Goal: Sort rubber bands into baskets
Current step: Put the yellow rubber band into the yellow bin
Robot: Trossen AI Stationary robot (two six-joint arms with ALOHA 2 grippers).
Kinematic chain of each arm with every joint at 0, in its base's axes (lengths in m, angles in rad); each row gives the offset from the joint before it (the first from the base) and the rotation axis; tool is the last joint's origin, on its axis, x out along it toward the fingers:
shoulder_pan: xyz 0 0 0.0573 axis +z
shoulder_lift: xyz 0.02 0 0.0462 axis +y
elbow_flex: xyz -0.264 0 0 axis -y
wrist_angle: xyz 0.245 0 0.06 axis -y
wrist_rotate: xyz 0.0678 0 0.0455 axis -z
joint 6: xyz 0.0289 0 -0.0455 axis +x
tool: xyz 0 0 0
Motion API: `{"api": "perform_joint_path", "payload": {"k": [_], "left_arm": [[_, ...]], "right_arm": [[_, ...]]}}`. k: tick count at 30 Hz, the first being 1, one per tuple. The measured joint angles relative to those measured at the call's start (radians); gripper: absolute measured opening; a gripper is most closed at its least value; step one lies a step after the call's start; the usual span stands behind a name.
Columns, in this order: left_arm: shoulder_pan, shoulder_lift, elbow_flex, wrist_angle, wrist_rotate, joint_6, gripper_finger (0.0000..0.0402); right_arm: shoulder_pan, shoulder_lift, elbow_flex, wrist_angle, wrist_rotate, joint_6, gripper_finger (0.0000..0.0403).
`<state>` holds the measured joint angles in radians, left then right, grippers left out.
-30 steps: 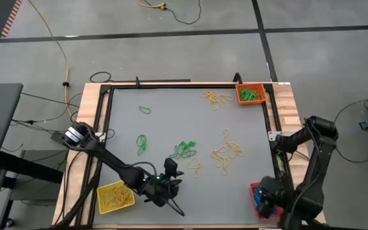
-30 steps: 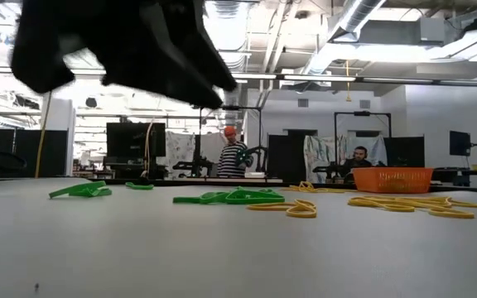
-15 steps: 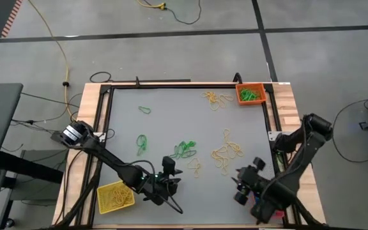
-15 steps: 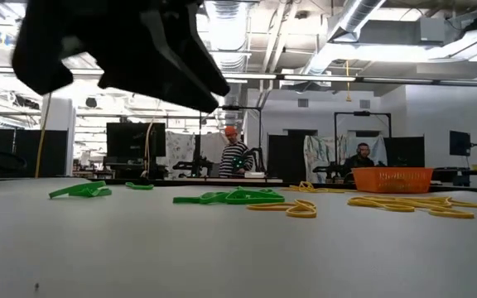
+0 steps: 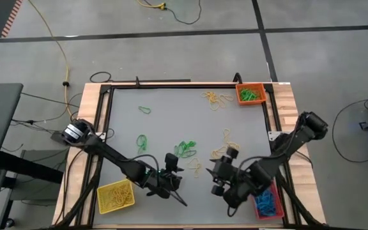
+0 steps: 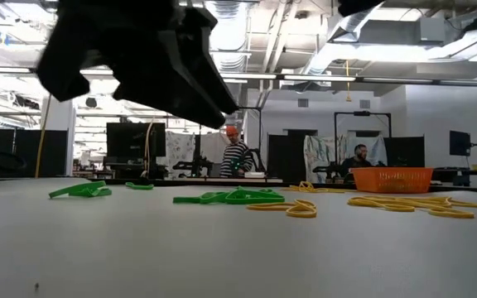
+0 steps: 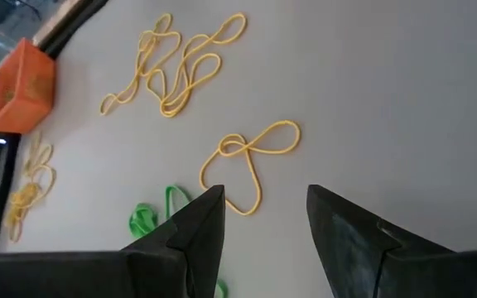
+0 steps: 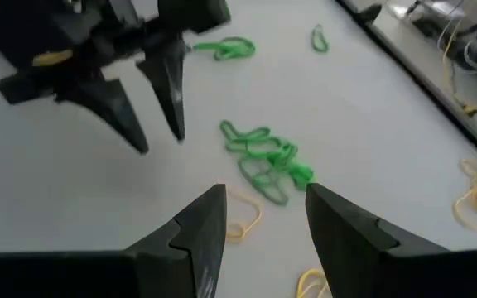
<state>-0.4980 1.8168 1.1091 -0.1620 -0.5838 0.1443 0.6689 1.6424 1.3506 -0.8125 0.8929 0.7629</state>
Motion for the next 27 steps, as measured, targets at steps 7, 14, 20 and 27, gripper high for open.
{"api": "perform_joint_path", "payload": {"k": [7,14,20,27], "left_arm": [[0.086,0.0,0.0,0.023,0.215,0.03,0.0163],[0.187,0.0,0.0,0.045,0.47,0.051,0.0163],[0.262,0.0,0.0,0.045,0.514,0.083,0.0163],[0.332,0.0,0.0,0.044,0.626,0.125,0.0163]], "right_arm": [[-0.051,0.0,0.0,-0.006,0.0,-0.039,0.0196],[-0.075,0.0,0.0,-0.025,0.0,-0.042,0.0196],[-0.078,0.0,0.0,-0.05,0.0,-0.042,0.0196],[-0.066,0.0,0.0,-0.056,-0.003,-0.041,0.0196]]}}
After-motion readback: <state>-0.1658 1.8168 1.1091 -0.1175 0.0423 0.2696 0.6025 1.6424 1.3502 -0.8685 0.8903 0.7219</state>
